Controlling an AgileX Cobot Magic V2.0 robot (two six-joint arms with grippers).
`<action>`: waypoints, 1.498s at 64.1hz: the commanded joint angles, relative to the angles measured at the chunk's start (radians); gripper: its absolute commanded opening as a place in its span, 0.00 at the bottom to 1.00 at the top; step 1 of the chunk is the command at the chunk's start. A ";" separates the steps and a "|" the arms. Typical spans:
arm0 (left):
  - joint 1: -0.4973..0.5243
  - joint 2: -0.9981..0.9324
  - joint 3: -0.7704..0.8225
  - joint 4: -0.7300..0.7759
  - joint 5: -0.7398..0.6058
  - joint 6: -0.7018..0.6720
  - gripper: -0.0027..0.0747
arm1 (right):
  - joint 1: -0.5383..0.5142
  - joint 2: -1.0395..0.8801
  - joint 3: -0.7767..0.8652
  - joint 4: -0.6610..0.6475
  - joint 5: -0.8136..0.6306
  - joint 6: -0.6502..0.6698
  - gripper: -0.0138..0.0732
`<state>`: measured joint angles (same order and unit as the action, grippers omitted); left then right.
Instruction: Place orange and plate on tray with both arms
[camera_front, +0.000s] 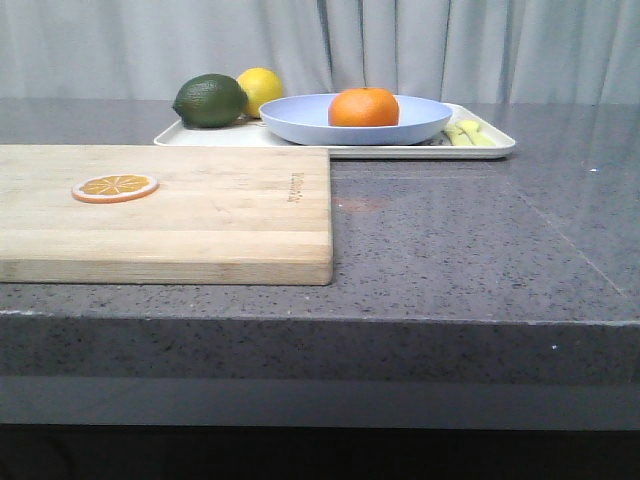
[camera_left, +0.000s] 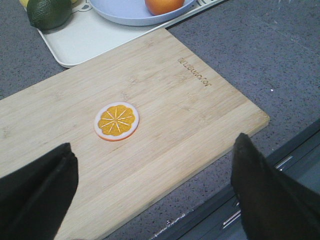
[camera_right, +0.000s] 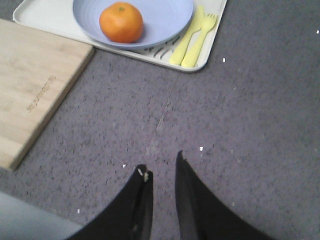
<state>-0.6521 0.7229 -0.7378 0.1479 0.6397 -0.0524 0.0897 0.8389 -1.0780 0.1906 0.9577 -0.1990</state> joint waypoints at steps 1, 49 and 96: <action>0.002 -0.002 -0.026 0.005 -0.072 0.000 0.82 | -0.001 -0.063 0.031 0.010 -0.041 -0.012 0.33; 0.002 -0.002 -0.026 0.005 -0.072 0.000 0.82 | -0.001 -0.105 0.065 0.010 -0.030 -0.012 0.33; 0.002 -0.002 -0.026 0.005 -0.077 0.000 0.82 | -0.001 -0.105 0.065 0.010 -0.023 -0.012 0.08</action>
<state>-0.6521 0.7229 -0.7378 0.1497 0.6397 -0.0524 0.0897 0.7363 -0.9878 0.1906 0.9920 -0.2074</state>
